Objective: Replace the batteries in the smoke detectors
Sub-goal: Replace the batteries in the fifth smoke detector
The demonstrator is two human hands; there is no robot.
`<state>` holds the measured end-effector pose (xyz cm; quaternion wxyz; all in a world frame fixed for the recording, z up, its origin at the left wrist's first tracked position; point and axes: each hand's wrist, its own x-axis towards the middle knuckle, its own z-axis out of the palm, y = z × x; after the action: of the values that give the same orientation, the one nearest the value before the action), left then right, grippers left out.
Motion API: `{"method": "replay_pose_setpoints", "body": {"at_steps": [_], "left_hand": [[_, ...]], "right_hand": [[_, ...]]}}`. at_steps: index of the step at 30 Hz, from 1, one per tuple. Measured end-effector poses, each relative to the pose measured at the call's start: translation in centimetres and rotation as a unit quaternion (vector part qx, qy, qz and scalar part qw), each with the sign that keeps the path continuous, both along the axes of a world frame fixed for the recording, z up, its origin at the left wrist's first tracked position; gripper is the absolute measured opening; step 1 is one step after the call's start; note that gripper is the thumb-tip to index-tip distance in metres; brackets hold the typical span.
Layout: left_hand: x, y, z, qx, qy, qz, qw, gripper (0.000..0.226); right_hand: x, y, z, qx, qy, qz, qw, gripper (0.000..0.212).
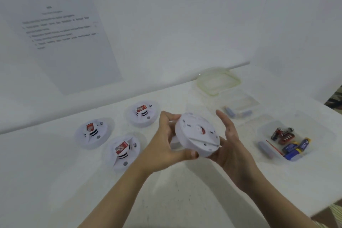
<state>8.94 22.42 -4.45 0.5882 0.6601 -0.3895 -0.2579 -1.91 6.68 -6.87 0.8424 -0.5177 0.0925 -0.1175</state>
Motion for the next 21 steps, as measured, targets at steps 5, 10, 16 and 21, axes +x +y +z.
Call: {"method": "replay_pose_setpoints", "body": {"at_steps": [5, 10, 16, 21], "left_hand": [[-2.5, 1.8, -1.8, 0.023, -0.006, 0.027, 0.999, 0.077], [-4.7, 3.2, -3.4, 0.051, -0.021, 0.019, 0.998, 0.086], [-6.3, 3.4, -4.9, 0.070, -0.028, 0.054, 0.996, 0.111], [-6.4, 3.6, -5.4, 0.087, -0.067, 0.080, 0.991, 0.101]], "right_hand": [[-1.6, 0.6, -0.2, -0.130, 0.021, 0.063, 0.989, 0.077], [-3.0, 1.6, -0.9, -0.207, 0.029, 0.092, 0.973, 0.070], [-3.3, 2.5, -1.9, -0.257, 0.040, 0.129, 0.957, 0.072], [-3.3, 2.7, -2.3, -0.279, 0.049, 0.143, 0.948, 0.066]]}}
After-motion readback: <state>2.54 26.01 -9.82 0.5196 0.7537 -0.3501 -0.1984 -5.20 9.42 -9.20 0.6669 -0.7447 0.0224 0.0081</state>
